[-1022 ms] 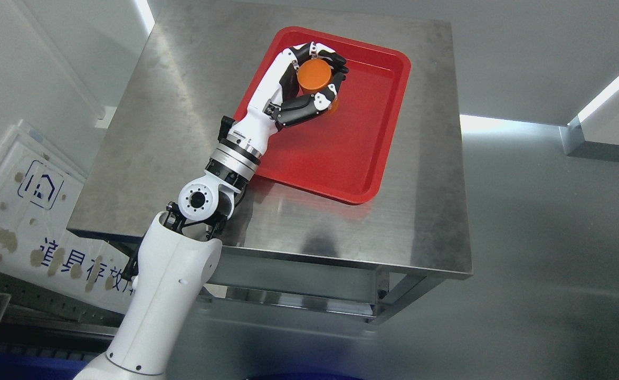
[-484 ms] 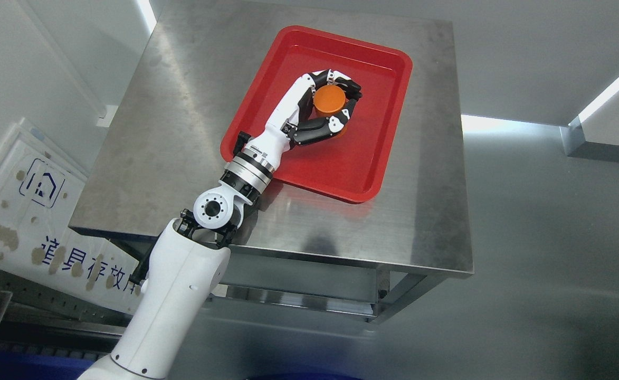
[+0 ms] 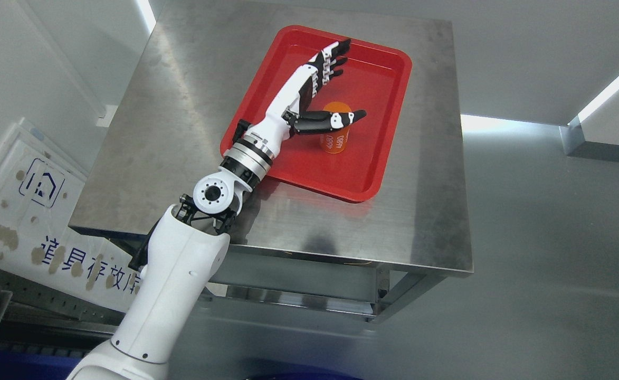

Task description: Grab orange capacitor from left shelf to right desk

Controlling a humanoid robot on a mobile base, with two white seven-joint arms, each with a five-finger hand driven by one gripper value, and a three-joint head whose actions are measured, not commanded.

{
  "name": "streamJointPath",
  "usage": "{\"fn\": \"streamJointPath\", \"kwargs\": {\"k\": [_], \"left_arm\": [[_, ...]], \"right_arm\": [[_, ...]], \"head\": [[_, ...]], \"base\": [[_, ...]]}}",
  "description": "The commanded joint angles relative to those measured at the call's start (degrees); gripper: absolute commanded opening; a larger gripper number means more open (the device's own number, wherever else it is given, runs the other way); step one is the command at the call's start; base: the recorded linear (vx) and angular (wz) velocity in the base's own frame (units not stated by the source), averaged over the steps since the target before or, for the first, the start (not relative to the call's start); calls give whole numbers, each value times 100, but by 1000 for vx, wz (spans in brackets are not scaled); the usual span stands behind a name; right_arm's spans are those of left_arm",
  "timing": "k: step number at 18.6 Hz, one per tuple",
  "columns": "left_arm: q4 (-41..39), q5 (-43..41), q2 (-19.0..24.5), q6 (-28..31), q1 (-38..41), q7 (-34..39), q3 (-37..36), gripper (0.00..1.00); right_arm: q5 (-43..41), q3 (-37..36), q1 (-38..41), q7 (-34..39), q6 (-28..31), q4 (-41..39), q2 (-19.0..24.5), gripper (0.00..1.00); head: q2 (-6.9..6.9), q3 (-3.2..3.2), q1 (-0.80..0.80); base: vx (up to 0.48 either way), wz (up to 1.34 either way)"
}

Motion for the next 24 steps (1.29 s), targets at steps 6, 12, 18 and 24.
{"fn": "streamJointPath", "kwargs": {"k": [6, 12, 18, 24], "left_arm": [[-99, -1, 192, 47, -198, -88, 2461, 100], [-732, -1, 519, -5, 1006, -28, 2664, 100], [-1057, -175, 100, -31, 1578, 368, 2586, 100], [-1049, -379, 100, -76, 1649, 351, 2699, 100]], "right_arm": [[0, -61, 8, -2, -12, -193, -100, 100], [0, -61, 8, -2, -4, -193, -100, 100], [0, -61, 8, -2, -12, -193, -100, 100], [0, -61, 8, -2, -12, -193, -100, 100]], "head": [[1, 0, 0], [1, 0, 0], [1, 0, 0], [0, 0, 0]], "base": [[0, 0], [0, 0], [0, 0], [0, 0]]}}
